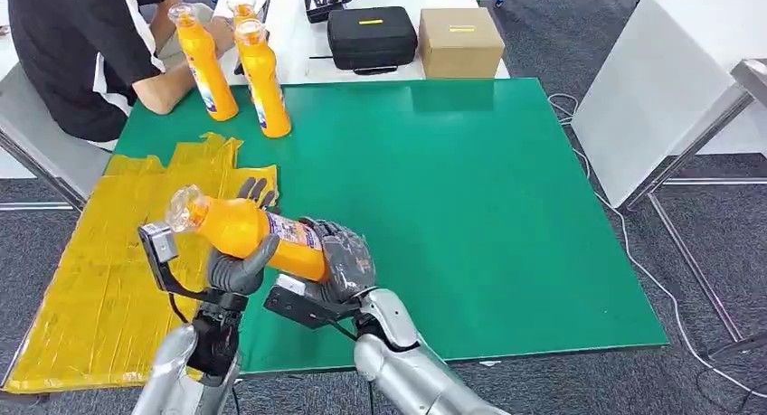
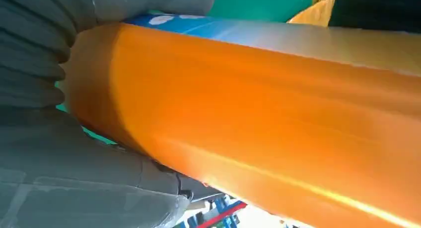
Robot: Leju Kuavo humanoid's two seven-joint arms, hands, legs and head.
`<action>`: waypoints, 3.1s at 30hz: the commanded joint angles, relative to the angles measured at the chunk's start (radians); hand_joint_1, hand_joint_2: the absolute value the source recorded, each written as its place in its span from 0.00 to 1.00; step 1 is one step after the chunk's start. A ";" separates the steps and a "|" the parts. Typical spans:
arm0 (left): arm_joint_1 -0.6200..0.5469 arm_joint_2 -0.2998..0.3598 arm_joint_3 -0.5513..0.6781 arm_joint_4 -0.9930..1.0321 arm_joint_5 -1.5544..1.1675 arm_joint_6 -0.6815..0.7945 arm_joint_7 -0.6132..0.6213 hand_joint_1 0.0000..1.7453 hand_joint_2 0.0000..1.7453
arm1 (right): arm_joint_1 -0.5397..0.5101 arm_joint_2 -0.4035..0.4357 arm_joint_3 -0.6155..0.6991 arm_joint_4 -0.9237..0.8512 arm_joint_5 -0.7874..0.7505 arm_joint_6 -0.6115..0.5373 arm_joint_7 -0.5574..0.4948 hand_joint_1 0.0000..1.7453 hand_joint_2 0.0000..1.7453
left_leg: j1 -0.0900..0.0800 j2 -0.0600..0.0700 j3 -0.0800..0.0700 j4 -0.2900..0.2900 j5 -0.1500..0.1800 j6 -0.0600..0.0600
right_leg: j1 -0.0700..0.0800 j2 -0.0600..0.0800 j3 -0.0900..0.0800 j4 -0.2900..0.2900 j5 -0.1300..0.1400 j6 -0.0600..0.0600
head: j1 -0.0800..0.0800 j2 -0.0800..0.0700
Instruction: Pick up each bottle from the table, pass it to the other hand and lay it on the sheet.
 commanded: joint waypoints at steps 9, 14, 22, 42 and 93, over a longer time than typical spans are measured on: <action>-0.055 -0.003 -0.008 0.047 -0.055 0.074 -0.049 1.00 1.00 | -0.021 -0.018 0.090 0.043 0.010 0.041 -0.023 1.00 1.00 | 0.001 0.000 0.005 -0.001 -0.002 -0.003 | 0.001 -0.001 0.006 -0.002 -0.002 -0.001 | -0.001 0.000; -0.055 -0.003 -0.008 0.047 -0.055 0.074 -0.049 1.00 1.00 | -0.021 -0.018 0.090 0.043 0.010 0.041 -0.023 1.00 1.00 | 0.001 -0.001 0.003 0.000 -0.001 -0.003 | 0.001 -0.001 0.005 -0.001 -0.002 -0.001 | 0.000 0.000; -0.049 -0.008 -0.008 0.051 -0.062 0.087 -0.051 1.00 1.00 | -0.024 -0.016 0.093 0.053 0.001 0.030 -0.021 1.00 1.00 | 0.001 -0.001 0.002 -0.001 -0.001 -0.002 | 0.000 -0.001 0.003 -0.001 -0.001 0.000 | 0.000 0.000; -0.105 0.071 0.138 0.041 -0.269 0.142 -0.104 1.00 1.00 | 0.279 -0.168 -0.238 -0.626 -0.333 0.017 -0.190 0.00 1.00 | 0.001 -0.003 0.003 -0.001 -0.001 -0.002 | 0.000 -0.004 0.004 -0.001 -0.002 0.000 | 0.000 0.000; -0.497 0.170 -0.348 0.980 -2.012 0.413 0.553 1.00 1.00 | 0.205 -0.248 -0.242 -0.667 -0.531 0.651 -0.186 0.00 1.00 | 0.001 0.002 0.003 -0.001 0.000 -0.002 | 0.001 0.000 0.004 -0.001 0.000 0.000 | 0.000 0.000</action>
